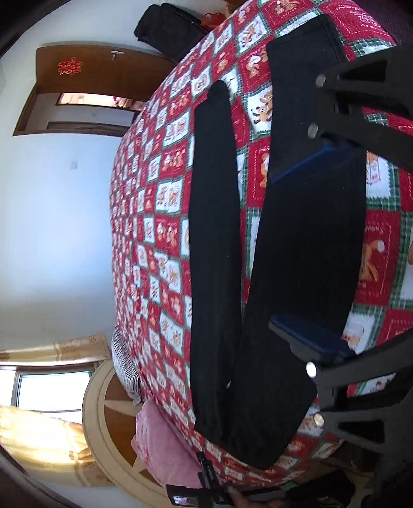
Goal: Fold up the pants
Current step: 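Lower the left tool to the pants waistband while the right tool lowers to the leg end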
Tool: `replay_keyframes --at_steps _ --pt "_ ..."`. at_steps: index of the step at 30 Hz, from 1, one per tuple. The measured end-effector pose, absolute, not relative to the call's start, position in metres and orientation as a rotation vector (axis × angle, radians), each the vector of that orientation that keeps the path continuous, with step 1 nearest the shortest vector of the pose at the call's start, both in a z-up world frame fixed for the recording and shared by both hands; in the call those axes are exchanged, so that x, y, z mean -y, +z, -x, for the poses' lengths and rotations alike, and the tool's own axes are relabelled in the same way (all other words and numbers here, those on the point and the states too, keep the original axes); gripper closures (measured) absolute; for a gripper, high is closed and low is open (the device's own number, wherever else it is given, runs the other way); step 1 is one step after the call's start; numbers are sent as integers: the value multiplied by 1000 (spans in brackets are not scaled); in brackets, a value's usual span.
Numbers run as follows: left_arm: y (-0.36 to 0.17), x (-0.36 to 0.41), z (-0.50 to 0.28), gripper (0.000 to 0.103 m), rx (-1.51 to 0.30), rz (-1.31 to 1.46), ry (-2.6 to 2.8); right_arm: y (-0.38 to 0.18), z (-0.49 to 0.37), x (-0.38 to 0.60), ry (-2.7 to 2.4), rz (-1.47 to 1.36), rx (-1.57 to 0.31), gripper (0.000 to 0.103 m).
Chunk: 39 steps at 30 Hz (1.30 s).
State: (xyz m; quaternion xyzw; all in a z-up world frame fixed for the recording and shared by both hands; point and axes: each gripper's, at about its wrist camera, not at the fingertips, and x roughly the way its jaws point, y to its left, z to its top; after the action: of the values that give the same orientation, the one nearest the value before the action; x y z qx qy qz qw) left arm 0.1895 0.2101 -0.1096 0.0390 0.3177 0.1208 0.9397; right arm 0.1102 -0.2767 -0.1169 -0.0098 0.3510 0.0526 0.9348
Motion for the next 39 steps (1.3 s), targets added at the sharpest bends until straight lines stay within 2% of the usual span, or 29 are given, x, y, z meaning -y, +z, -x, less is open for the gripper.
replay_keyframes --at_steps 5,8,9,14,16,20,21,27,28,30,39 --pt "-128 -227 -236 21 -715 -97 200 -124 -145 307 42 28 -751 33" --pt "-142 -237 -258 34 -778 -57 158 -118 -168 333 -9 17 -755 35" --pt "-147 -239 -266 41 -794 -47 146 -115 -176 343 -29 16 -756 35" --pt "-164 -250 -283 52 -850 30 93 -111 -212 383 -86 -7 -784 35" --pt "-166 -253 -286 64 -857 51 64 -114 -227 401 -111 -28 -805 36" --pt "-165 -253 -289 72 -858 56 38 -123 -253 428 -152 -50 -840 40" --pt "-164 -252 -289 78 -857 52 34 -126 -261 436 -162 -68 -852 40" --pt "-166 -252 -292 76 -866 30 23 -133 -296 472 -199 -110 -885 41" --pt "-166 -252 -293 70 -867 21 35 -134 -302 478 -200 -129 -896 41" --pt "-165 -251 -296 64 -862 5 45 -136 -314 492 -198 -168 -917 41" --pt "-168 -248 -302 64 -879 -38 18 -153 -369 531 -202 -202 -968 33"
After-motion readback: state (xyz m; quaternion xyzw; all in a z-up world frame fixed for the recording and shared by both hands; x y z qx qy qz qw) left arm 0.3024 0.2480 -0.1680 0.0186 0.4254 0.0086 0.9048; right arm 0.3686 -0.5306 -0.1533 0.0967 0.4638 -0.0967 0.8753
